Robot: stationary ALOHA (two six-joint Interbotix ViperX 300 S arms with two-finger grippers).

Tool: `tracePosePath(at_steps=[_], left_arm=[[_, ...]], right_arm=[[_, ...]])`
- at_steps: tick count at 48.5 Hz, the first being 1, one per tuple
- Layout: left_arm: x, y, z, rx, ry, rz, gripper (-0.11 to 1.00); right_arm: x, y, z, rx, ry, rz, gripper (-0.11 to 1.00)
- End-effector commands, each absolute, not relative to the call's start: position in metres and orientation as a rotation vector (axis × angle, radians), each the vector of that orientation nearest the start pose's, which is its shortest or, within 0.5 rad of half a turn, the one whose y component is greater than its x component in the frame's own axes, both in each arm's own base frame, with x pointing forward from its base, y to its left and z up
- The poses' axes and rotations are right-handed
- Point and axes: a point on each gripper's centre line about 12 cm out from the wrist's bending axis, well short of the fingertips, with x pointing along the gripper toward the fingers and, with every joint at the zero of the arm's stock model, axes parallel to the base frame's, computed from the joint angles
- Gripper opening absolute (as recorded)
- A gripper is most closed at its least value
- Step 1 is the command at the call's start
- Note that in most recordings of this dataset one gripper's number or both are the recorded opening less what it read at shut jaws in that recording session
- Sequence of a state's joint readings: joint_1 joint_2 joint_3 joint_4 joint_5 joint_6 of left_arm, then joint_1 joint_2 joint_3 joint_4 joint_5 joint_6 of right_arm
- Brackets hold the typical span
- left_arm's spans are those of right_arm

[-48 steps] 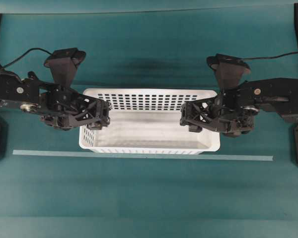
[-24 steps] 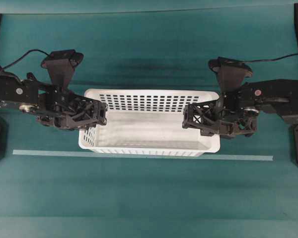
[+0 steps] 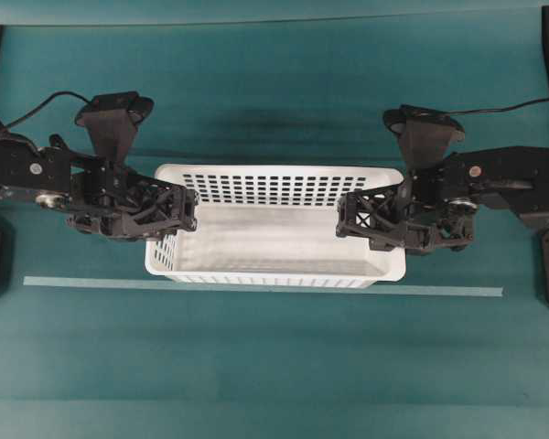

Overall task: Lift the white basket with both hands.
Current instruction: 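Lift the basket with both grippers and pull it back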

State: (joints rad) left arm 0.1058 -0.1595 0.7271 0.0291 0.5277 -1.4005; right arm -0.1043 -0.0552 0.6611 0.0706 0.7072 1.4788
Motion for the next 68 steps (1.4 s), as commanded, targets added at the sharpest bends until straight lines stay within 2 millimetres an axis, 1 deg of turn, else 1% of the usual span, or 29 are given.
tracePosePath(at_steps=[1, 7, 12, 18, 28, 32, 34, 40, 49, 54, 60, 68], left_arm=[[0.323, 0.033, 0.170, -1.271, 0.832, 0.821, 0.05], [0.323, 0.033, 0.178, -1.273, 0.816, 0.807, 0.05], [0.321, 0.032, 0.187, -1.273, 0.817, 0.808, 0.05], [0.317, 0.031, 0.203, -1.267, 0.831, 0.818, 0.05], [0.315, 0.031, 0.243, -1.265, 0.823, 0.813, 0.04], [0.314, 0.032, 0.257, -1.264, 0.819, 0.812, 0.04], [0.314, 0.031, 0.267, -1.268, 0.810, 0.804, 0.04], [0.313, 0.032, 0.287, -1.274, 0.791, 0.795, 0.04], [0.311, 0.033, 0.316, -1.274, 0.767, 0.777, 0.04], [0.310, 0.036, 0.332, -1.254, 0.763, 0.766, 0.04], [0.314, 0.036, 0.352, -1.253, 0.741, 0.744, 0.04], [0.312, 0.036, 0.378, -1.253, 0.730, 0.739, 0.04]], right_arm=[[0.323, -0.032, 0.140, 1.388, 0.998, -1.052, 0.20], [0.323, -0.032, 0.143, 1.388, 0.997, -1.048, 0.20], [0.325, -0.031, 0.154, 1.396, 0.979, -1.028, 0.20], [0.324, -0.031, 0.175, 1.398, 0.976, -1.021, 0.20], [0.320, -0.031, 0.209, 1.397, 0.996, -1.024, 0.20], [0.319, -0.034, 0.224, 1.411, 0.991, -1.027, 0.20], [0.318, -0.035, 0.232, 1.415, 0.986, -1.027, 0.20], [0.316, -0.038, 0.254, 1.418, 0.976, -1.022, 0.20], [0.315, -0.038, 0.283, 1.411, 0.960, -0.986, 0.20], [0.315, -0.038, 0.302, 1.402, 0.950, -0.959, 0.20], [0.318, -0.038, 0.331, 1.386, 0.921, -0.904, 0.20], [0.315, -0.037, 0.357, 1.348, 0.951, -0.891, 0.20]])
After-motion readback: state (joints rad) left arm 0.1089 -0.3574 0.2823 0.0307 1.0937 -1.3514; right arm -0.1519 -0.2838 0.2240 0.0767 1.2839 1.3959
